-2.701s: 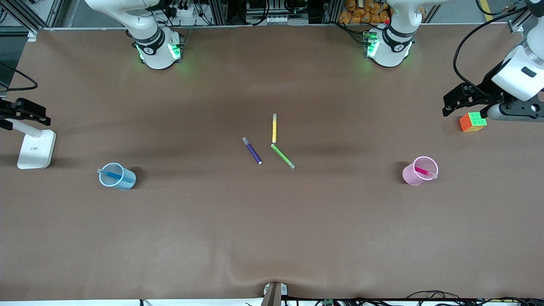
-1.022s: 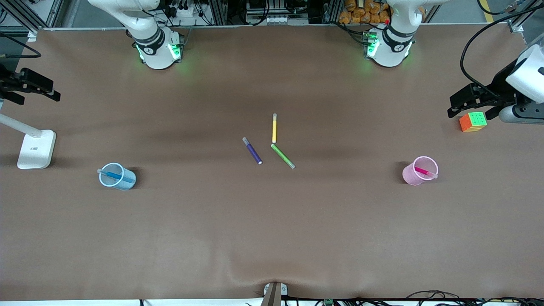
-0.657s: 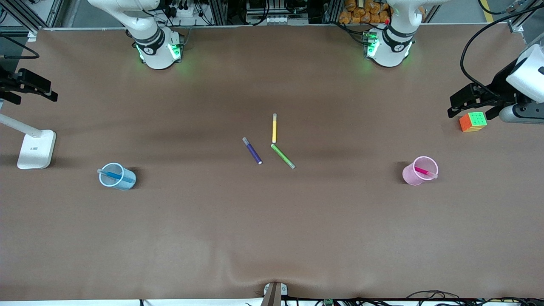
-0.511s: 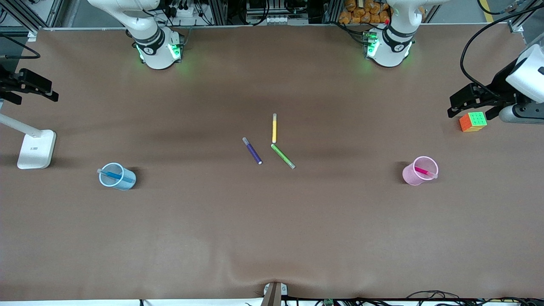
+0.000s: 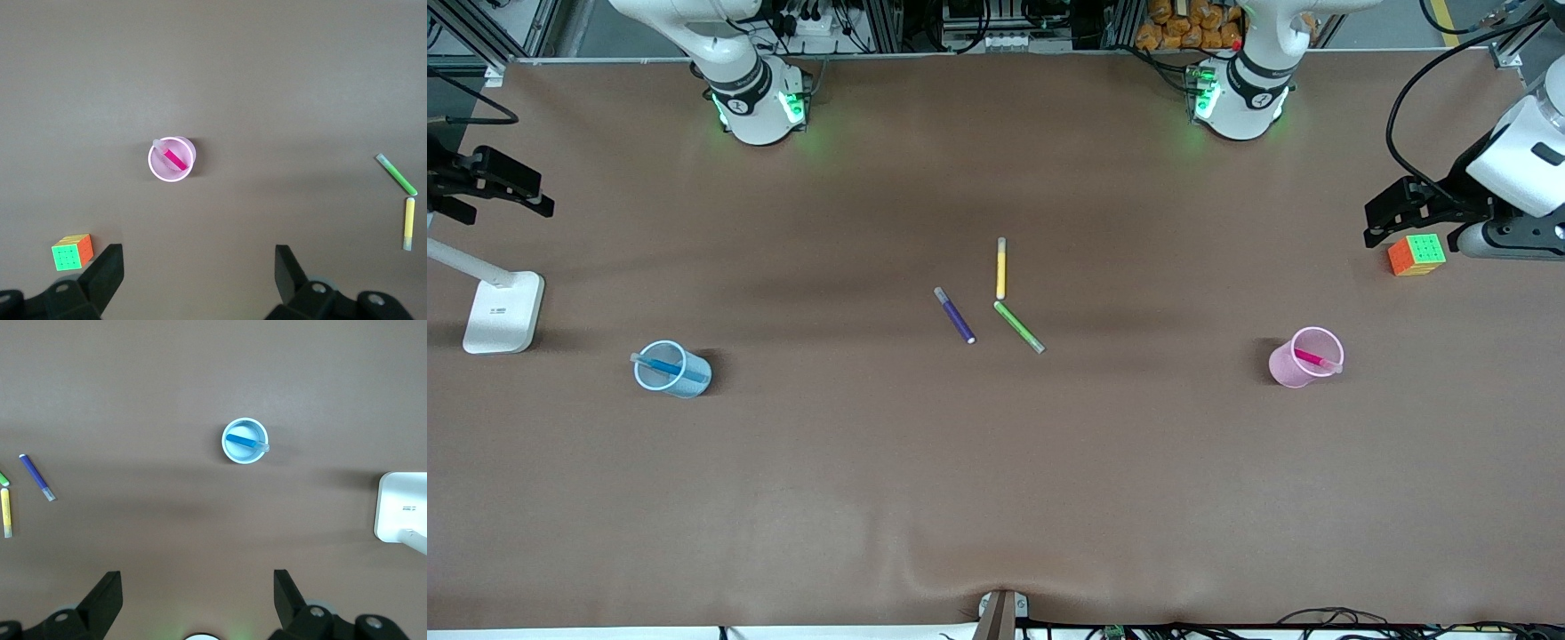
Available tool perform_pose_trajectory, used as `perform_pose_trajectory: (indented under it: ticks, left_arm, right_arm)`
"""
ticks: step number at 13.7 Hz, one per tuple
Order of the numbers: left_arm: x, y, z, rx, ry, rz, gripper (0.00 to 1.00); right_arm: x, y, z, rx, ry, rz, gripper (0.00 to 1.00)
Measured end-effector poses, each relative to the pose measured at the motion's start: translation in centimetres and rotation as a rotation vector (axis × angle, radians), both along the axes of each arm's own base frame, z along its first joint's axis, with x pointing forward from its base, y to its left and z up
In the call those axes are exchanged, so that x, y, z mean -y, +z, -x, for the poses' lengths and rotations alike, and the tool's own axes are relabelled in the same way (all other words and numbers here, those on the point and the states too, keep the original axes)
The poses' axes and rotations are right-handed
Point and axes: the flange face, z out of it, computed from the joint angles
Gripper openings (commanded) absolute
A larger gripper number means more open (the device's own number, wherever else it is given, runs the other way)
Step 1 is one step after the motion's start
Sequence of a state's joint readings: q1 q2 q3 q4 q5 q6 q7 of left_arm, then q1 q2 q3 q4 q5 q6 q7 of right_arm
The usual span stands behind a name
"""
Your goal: Place pink and blue markers in matching cups
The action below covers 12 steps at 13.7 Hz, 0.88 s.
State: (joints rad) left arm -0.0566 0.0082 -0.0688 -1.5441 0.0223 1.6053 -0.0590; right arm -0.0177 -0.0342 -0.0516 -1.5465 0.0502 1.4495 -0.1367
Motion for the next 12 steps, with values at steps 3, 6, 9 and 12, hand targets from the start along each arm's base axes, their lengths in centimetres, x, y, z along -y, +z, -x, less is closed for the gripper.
perform_pose_trajectory:
  ticks: [3, 6, 9, 12]
  left_arm:
    - [-0.4, 0.0, -0.1, 0.0, 0.007, -0.004, 1.0]
    - [-0.8, -0.1, -0.1, -0.002, 0.013, -0.006, 1.0]
    - [-1.2, -0.3, -0.2, -0.005, 0.02, -0.007, 1.0]
    - [-1.5, -0.5, -0.4, -0.009, 0.027, -0.007, 1.0]
  right_arm:
    - [-0.7, -0.2, -0.2, 0.005, 0.013, 0.001, 1.0]
    - [-0.9, -0.7, -0.3, -0.005, 0.017, 0.001, 1.0]
    - [-0.5, -0.7, -0.3, -0.005, 0.01, 0.004, 1.0]
    - [0.3, -0.8, -0.2, -0.007, -0.004, 0.005, 1.0]
